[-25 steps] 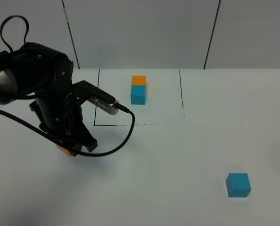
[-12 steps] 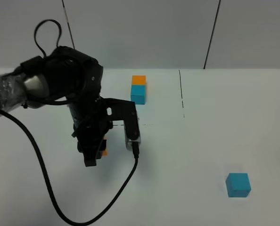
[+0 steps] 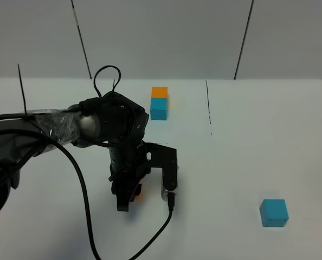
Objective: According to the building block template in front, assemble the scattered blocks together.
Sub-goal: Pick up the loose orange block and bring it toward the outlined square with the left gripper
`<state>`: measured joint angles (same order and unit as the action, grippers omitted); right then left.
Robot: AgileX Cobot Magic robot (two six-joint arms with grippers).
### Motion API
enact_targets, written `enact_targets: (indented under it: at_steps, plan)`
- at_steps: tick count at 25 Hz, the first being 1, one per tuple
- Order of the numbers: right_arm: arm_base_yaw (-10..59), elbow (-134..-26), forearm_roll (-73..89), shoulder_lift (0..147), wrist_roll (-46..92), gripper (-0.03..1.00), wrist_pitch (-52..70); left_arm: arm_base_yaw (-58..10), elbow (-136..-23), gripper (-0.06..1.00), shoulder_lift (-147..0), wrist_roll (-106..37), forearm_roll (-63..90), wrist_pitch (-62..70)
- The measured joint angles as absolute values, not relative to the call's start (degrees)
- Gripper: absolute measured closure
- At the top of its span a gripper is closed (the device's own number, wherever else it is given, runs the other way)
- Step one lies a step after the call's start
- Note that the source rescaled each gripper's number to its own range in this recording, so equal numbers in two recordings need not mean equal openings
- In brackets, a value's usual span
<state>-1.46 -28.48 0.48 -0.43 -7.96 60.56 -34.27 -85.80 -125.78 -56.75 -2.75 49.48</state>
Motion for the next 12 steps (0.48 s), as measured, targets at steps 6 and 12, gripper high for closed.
enact_targets:
  at_steps: [6,12]
  plan:
    - [-1.5,-28.5,0.5,-0.4,-8.0,0.25,60.6,-34.3,-85.9,0.94,-127.0,-56.8,-3.8,49.0]
    - [-1.5,-28.5,0.5,-0.4,-8.0,0.25,60.6,-34.3,-85.9,0.94,-127.0,-57.0,-4.0,48.6]
